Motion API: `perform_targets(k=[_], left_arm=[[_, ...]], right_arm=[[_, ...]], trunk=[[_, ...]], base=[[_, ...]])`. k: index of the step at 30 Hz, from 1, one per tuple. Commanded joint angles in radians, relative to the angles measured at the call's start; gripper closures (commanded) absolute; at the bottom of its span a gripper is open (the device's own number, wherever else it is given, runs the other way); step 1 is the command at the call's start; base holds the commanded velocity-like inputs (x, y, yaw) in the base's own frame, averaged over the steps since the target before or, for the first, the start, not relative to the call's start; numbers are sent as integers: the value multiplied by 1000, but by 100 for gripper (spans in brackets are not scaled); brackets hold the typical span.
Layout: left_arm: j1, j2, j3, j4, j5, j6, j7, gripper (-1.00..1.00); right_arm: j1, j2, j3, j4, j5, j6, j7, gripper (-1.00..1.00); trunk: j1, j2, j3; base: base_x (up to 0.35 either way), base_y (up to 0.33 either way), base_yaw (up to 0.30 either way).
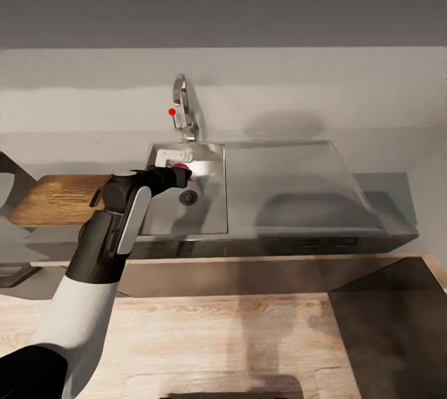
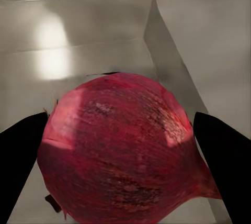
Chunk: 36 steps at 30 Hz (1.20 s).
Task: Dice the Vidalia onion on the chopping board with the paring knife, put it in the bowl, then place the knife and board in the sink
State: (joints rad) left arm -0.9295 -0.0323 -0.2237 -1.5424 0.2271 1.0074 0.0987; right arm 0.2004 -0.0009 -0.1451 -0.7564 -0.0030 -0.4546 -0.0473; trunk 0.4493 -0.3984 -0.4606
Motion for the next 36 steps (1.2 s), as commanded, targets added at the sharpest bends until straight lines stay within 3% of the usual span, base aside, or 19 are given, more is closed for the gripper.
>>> perform_targets(k=[1,13,36], left_arm=[[0,0,0,-1,11,4,10,100],[3,0,1,0,12,5,10,100],[5,0,0,10,12,5,10,100]], right_arm=[[1,0,1,-1,0,-1,-3,-100],[1,-1,1,-1,0,-1,-3,-100],[1,-5,1,-1,4,1,-5,-100]], trunk=[[1,-2,0],[1,-2,18],[1,-2,19]], base=[[0,75,0],[0,263,0],[0,303,0]])
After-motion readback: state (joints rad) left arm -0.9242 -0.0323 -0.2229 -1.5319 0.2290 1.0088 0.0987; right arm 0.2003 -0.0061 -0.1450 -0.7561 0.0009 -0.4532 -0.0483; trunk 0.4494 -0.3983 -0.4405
